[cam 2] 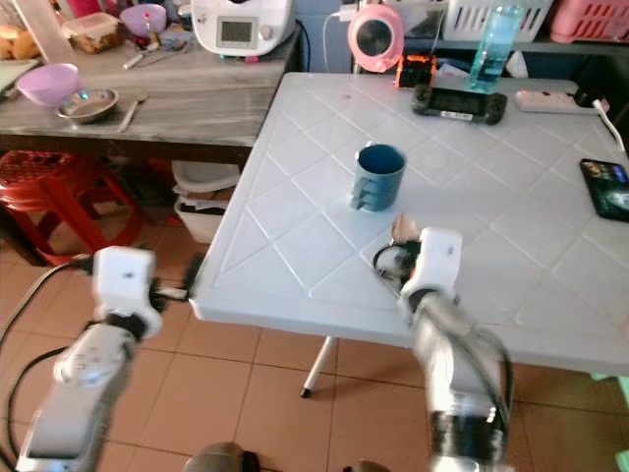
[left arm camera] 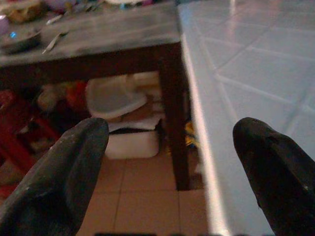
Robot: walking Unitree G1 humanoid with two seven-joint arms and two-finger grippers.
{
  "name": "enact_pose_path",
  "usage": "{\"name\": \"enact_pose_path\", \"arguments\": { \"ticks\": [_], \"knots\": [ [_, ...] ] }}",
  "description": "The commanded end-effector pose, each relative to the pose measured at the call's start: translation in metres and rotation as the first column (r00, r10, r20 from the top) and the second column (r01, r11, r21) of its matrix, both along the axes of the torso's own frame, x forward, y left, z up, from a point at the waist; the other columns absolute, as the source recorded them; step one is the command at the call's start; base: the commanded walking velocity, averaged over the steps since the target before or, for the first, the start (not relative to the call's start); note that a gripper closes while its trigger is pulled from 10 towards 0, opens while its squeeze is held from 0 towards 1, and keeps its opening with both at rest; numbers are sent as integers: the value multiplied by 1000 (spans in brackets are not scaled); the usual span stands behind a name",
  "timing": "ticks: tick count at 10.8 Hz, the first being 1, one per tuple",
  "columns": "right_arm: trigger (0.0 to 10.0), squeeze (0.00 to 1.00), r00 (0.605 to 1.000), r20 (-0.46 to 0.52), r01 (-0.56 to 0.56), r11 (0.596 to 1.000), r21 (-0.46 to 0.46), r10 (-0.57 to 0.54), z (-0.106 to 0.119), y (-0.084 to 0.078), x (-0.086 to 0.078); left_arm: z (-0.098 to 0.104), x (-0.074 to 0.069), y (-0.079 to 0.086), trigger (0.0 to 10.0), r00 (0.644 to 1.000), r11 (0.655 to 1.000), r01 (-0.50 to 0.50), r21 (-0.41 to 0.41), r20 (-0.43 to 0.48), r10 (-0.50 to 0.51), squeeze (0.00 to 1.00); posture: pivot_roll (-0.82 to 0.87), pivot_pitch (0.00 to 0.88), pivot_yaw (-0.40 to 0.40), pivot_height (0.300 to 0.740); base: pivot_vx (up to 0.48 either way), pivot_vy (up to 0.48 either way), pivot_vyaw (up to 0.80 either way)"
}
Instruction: Setting the table
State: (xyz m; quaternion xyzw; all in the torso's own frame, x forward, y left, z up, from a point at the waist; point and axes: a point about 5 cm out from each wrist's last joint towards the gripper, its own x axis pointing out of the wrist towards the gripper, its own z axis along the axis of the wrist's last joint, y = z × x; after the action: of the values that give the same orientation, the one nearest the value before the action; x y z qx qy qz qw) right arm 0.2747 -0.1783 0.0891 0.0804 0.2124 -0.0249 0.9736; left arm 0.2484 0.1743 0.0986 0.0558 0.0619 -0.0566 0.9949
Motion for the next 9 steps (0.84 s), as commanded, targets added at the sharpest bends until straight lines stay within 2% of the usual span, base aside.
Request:
{"name": "enact_pose_path", "arguments": {
  "ticks": [1, 3, 7, 9],
  "knots": [
    [10000, 0, 992, -117, -49, 998, 48, 54, -20, 17, -12, 4, 7, 5, 10000, 999, 1000, -24, 8, 23, 23, 0, 41, 0, 35, 740, 0, 480, 0],
    [10000, 0, 992, -106, -70, 997, 44, 74, -18, 26, -12, 9, 17, 0, 10000, 998, 1000, 18, -14, 54, -17, 0, 26, 0, 36, 740, 0, 474, 0],
    [10000, 0, 993, 2, -119, 993, -17, 119, -3, 31, -3, 12, 30, 10, 10000, 996, 1000, -27, -1, 84, 27, 0, 18, 0, 34, 740, 0, 429, 0],
    [10000, 0, 984, 72, -162, 986, -36, 164, 6, 36, 5, 8, 31, 11, 10000, 996, 998, -55, 15, 70, 53, 0, 16, 0, 47, 740, 244, 412, 0]
  ]
}}
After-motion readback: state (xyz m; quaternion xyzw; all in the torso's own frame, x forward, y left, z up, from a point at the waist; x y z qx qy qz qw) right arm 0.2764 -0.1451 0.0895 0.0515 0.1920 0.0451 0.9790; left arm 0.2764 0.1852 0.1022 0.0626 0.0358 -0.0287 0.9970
